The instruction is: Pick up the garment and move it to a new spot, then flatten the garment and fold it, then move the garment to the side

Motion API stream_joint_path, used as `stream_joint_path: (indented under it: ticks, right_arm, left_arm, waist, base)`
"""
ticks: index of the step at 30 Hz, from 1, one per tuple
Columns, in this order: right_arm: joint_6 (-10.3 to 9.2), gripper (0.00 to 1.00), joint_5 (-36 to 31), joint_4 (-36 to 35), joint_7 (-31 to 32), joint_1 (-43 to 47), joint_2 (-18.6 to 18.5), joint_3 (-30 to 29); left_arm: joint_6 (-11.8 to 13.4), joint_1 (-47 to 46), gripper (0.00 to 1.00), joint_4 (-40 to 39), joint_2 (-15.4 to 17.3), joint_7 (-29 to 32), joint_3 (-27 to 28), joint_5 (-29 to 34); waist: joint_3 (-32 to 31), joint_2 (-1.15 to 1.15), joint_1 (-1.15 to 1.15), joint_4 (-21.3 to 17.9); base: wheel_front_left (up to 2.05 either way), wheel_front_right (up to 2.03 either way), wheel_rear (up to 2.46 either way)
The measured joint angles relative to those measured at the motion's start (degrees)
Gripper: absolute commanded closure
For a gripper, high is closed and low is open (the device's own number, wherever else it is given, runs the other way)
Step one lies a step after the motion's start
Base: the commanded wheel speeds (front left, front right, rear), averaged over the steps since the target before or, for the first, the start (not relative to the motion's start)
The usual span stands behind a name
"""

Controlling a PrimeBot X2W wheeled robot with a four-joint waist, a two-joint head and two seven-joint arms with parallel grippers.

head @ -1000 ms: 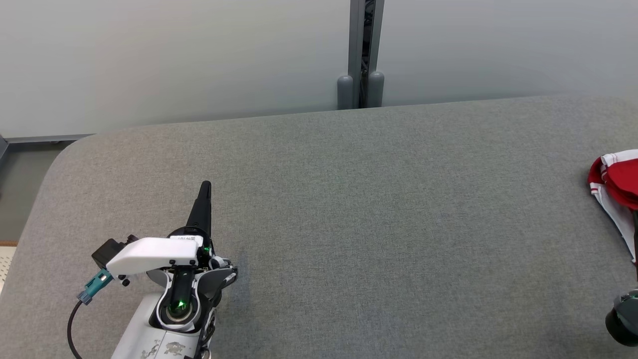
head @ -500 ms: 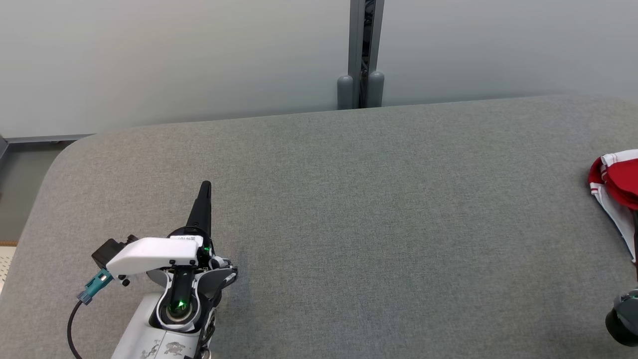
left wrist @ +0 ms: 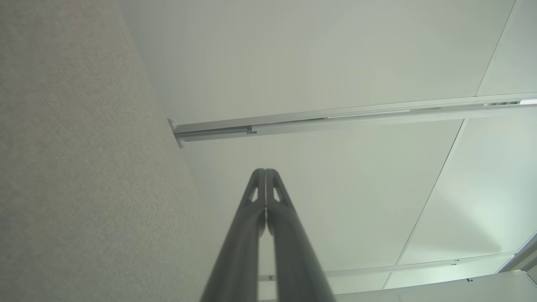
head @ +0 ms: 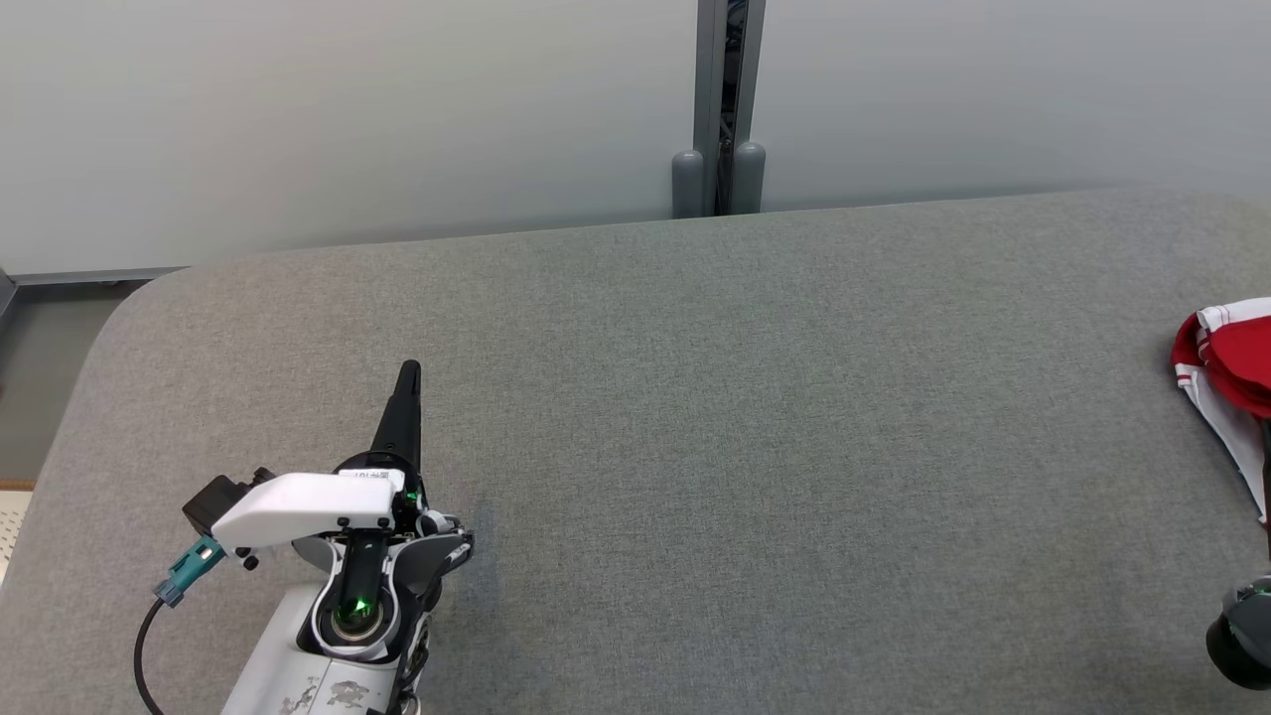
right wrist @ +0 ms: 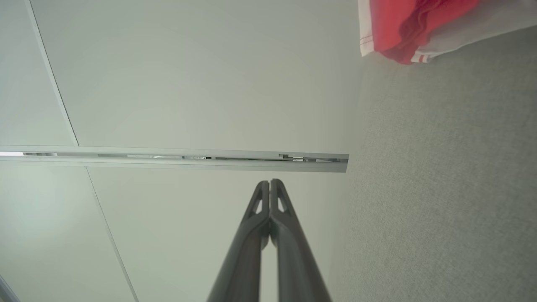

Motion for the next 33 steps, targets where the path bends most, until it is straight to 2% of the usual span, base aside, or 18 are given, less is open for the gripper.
stream_joint_path:
  ticks: [33]
  right_arm:
    - [0.00, 1.00, 0.00, 0.00, 0.01, -0.01, 0.00, -0.01]
  left_arm:
    - [0.00, 0.00, 1.00, 0.00, -0.01, 0.00, 0.00, 0.00]
  waist:
    - [0.00, 0.00, 0.00, 0.00]
  base:
    - [0.00, 0.00, 0.00]
